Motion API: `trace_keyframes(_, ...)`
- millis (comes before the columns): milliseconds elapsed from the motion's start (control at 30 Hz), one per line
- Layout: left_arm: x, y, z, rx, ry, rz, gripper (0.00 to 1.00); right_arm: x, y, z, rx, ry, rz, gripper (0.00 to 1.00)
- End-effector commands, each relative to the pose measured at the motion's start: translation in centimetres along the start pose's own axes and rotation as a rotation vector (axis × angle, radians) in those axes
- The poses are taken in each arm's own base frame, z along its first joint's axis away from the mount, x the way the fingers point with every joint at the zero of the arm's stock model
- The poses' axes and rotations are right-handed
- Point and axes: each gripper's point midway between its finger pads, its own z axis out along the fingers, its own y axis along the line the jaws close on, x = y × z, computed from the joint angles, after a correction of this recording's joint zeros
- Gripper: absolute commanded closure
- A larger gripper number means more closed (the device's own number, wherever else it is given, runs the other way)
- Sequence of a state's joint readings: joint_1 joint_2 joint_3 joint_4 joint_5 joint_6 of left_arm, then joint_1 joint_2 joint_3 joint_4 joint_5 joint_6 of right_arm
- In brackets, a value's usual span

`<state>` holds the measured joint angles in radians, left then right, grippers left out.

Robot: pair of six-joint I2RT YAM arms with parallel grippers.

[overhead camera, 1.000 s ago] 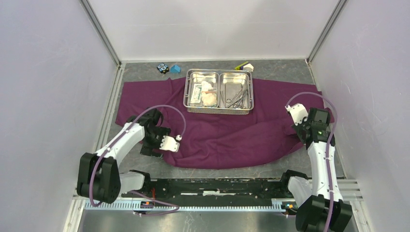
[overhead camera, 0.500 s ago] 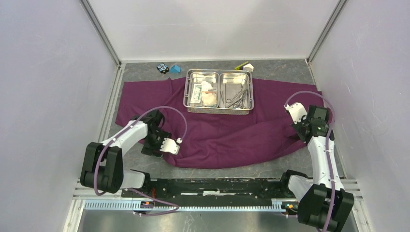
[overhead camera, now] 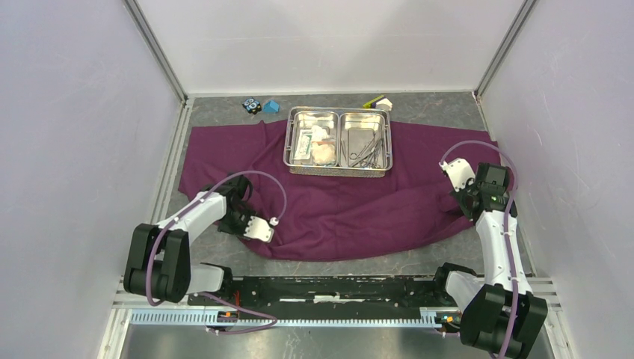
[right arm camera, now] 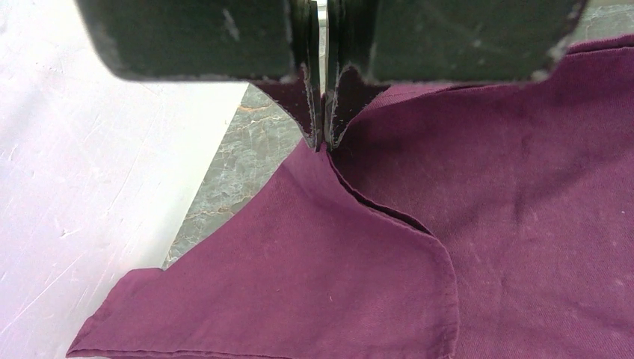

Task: Open and lay out the surgical kit
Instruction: Smooth out the surgical kit at the center of the board.

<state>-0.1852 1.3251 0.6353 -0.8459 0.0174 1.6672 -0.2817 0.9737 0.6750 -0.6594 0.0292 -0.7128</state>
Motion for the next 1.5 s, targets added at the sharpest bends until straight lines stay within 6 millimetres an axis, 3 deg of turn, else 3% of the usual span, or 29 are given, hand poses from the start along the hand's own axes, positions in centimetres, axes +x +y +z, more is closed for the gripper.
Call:
trace_keyframes(0,0.1,-1.5,2.3,0.027,0.0,0.047,0.67,-1.4,-1.5,-1.1,0.045,-0.05,-0.006,1.0)
trace_keyframes(133,-0.3,-2.2,2.3,0.0,-0.011,0.03,0.83,-1.3,-1.5,-1.1,0.044,-0.047,-0.003,1.0)
trace_keyframes(267,-0.5,-2.2,1.2,-0.051,-0.018,-0.005,0.98,-1.5,-1.5,-1.4,0.037,-0.051,0.004,1.0)
trace_keyframes(400,-0.5,-2.1,-0.3,-0.102,-0.013,-0.014,0.98,-2.0,-1.8,-2.0,0.035,-0.062,0.013,1.0)
trace_keyframes(667,-0.4,-1.7,-5.5,-0.208,0.003,-0.013,0.98,-3.6,-2.8,-4.0,0.039,-0.1,0.022,1.0)
trace_keyframes(867,0.2,-4.0,-8.3,-0.202,0.062,0.045,0.98,-2.9,-2.9,-5.2,0.066,-0.085,0.016,1.0)
trace_keyframes(1133,1.0,-7.4,-12.6,-0.206,0.151,0.128,0.98,-1.9,-4.1,-9.2,0.163,-0.066,0.01,1.0)
trace_keyframes(1467,1.2,-11.0,-15.2,-0.242,0.227,0.277,0.98,0.5,-3.7,-12.0,0.22,-0.016,-0.015,1.0)
